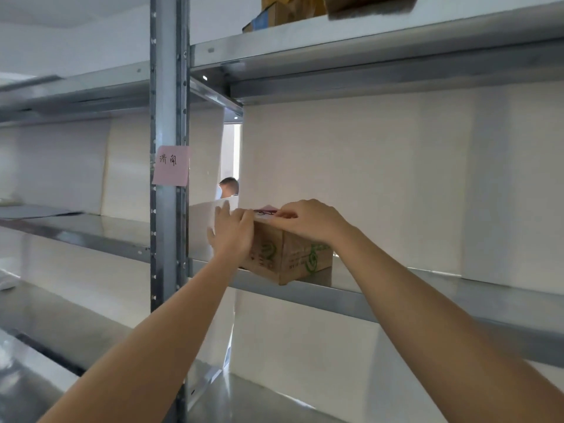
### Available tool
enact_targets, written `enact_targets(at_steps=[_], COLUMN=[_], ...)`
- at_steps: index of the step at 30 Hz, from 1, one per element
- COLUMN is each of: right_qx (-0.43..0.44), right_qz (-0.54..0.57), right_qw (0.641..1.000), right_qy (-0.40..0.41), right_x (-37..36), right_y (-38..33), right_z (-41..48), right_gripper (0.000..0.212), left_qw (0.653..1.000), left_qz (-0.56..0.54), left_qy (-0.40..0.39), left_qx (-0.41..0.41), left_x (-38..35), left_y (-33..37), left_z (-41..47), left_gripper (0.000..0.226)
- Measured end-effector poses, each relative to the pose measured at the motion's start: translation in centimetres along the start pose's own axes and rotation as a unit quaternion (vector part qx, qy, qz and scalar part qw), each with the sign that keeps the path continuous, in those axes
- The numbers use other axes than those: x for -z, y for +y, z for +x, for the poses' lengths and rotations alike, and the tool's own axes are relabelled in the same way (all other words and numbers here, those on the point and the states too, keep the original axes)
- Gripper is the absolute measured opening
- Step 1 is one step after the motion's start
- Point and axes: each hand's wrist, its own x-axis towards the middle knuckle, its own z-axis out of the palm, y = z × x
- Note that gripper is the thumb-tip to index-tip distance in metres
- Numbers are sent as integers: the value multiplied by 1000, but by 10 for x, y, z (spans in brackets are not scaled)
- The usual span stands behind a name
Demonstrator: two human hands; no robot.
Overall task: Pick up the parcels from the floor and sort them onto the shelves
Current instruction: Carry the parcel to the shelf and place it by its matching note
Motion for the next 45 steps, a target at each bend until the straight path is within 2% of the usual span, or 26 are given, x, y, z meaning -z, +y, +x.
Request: enact_targets(at_steps=[1, 3, 8, 11, 14, 17, 21, 26, 30, 34, 37, 45], right_qx=[-3, -10, -61, -72, -60, -49, -58, -77, -116, -133, -159, -220], right_qz=[-12, -37, 27, 80, 189, 203, 203, 171, 146, 100, 75, 14], right_qw=[1000, 999, 997, 994, 979, 976, 975, 980, 978, 968, 954, 922], right_qy=[-10, -28, -42, -8, 39, 57, 64, 71, 96, 189, 244, 318], right_x=[1, 3, 8, 1, -14, -27, -39, -43, -32, -9, 13, 74], right_y=[3, 10, 35, 52, 54, 53, 50, 47, 49, 63, 81, 129], right_z=[-3, -8, -14, -18, -23, -23, -19, -16, -26, -49, -75, -179], right_gripper=[49, 59, 62, 58, 56, 61, 70, 71, 64, 63, 67, 69], left_qw=[996, 981, 940, 915, 904, 926, 933, 930, 949, 950, 939, 912], left_qz=[66, 131, 223, 279, 327, 300, 292, 293, 238, 193, 162, 78], left_qy=[-31, -73, -117, -127, -94, -80, -77, -114, -108, -88, -95, -157], left_qx=[-57, -126, -230, -264, -260, -214, -195, -189, -179, -228, -288, -371], left_x=[4, 13, 29, 33, 30, 27, 20, 24, 26, 15, -2, -77], left_y=[-2, -3, -7, -13, -24, -33, -38, -39, -27, 0, 29, 120], left_z=[-3, -9, -10, -4, 2, 6, 11, 24, 24, 19, 4, -62], left_gripper=[36, 48, 83, 71, 66, 66, 66, 78, 89, 83, 84, 85])
